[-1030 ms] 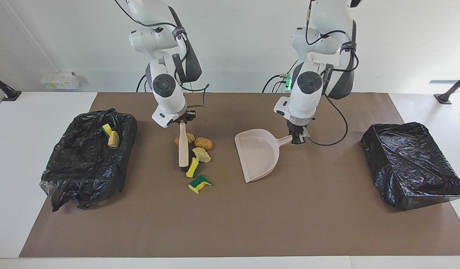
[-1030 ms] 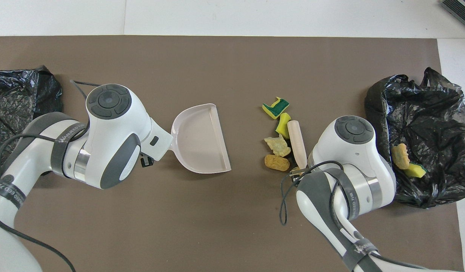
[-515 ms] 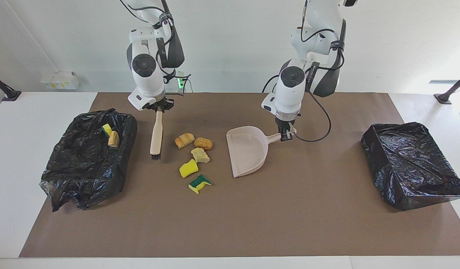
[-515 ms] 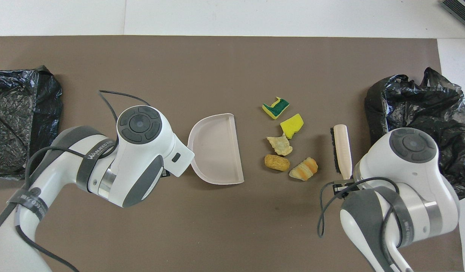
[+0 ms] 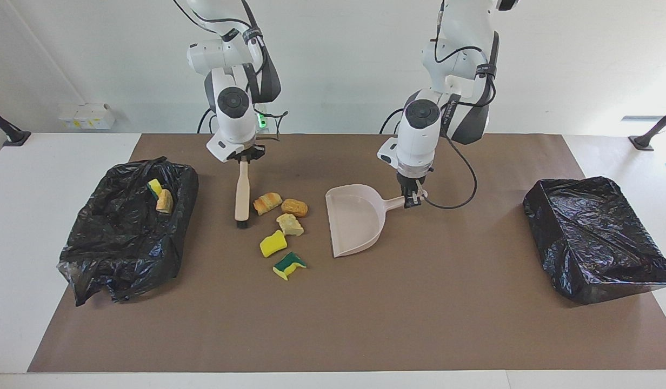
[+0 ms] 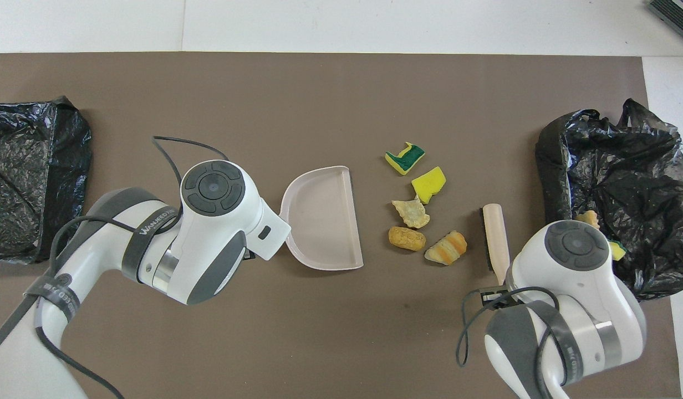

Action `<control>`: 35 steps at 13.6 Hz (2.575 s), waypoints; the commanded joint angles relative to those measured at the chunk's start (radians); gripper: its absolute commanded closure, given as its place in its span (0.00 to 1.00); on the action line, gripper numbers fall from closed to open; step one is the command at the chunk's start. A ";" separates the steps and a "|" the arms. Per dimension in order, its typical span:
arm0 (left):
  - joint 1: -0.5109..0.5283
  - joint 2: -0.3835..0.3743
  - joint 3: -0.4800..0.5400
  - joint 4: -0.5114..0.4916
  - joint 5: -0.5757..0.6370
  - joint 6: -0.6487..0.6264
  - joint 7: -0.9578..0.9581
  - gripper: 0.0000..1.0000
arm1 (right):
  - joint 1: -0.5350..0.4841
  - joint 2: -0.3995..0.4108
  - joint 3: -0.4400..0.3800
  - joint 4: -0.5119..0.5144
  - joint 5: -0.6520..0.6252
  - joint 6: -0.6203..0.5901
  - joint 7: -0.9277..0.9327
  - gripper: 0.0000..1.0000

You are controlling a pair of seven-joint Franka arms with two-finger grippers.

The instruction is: Sweep and dump trash in bin

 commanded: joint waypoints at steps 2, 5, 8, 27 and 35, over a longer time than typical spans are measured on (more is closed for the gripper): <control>-0.014 -0.028 0.006 -0.061 0.015 0.040 0.019 1.00 | 0.060 0.100 0.003 0.080 0.139 0.033 0.046 1.00; -0.017 -0.029 0.006 -0.061 0.015 0.040 0.021 1.00 | 0.134 0.177 0.003 0.160 0.304 0.062 0.101 1.00; -0.019 -0.033 0.006 -0.071 0.015 0.045 0.025 1.00 | 0.211 0.252 0.003 0.249 0.493 0.137 0.147 1.00; 0.004 -0.010 0.012 -0.014 0.001 -0.010 -0.199 1.00 | -0.021 0.341 -0.004 0.536 -0.399 -0.036 -0.343 1.00; 0.016 0.001 0.012 0.003 0.004 -0.018 -0.199 1.00 | -0.009 0.481 0.002 0.574 -0.369 0.001 -0.313 1.00</control>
